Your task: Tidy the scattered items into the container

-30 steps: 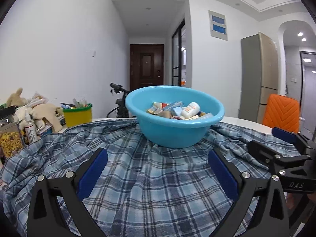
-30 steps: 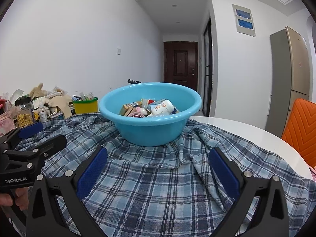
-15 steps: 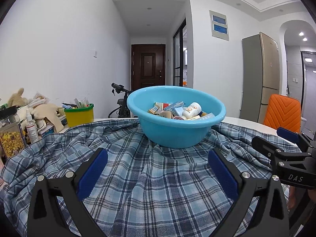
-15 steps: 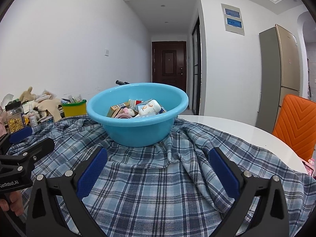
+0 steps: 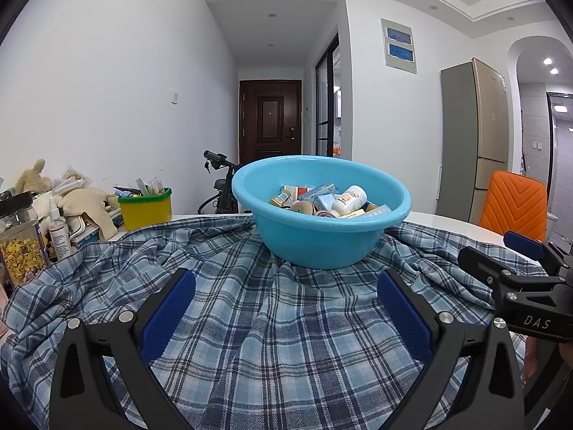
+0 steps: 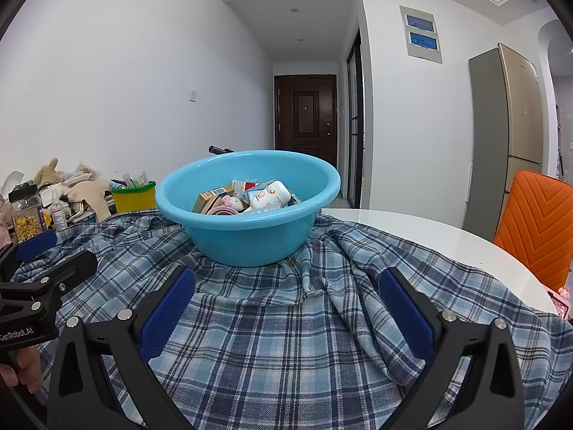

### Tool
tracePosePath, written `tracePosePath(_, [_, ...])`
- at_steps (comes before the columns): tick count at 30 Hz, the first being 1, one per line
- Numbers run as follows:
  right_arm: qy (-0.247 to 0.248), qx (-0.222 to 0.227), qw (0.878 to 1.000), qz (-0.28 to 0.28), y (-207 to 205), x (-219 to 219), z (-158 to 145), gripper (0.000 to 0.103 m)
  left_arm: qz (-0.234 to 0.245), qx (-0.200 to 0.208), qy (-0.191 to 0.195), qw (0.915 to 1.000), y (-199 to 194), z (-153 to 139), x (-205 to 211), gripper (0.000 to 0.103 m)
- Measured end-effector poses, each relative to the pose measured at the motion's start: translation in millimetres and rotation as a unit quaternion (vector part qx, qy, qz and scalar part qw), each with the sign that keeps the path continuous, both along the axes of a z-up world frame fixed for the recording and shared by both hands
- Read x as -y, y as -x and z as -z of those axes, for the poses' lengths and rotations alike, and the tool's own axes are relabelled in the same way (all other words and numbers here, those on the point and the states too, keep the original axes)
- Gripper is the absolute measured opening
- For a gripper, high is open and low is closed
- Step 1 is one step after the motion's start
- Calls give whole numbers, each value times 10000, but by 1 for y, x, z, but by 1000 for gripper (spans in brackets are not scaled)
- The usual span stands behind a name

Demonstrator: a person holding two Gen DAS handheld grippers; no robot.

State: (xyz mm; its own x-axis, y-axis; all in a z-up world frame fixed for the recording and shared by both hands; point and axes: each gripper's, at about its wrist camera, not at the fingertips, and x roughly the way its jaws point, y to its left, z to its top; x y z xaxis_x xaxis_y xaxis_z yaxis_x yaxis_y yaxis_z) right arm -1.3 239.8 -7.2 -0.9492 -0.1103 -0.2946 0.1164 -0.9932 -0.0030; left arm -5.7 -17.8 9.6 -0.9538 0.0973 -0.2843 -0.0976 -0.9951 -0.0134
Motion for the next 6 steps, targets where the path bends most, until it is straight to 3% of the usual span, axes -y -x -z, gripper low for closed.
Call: tracePosePath(6, [0, 1, 10000, -1, 0, 0, 0, 102, -24, 3, -2, 10000, 0, 0, 2, 103])
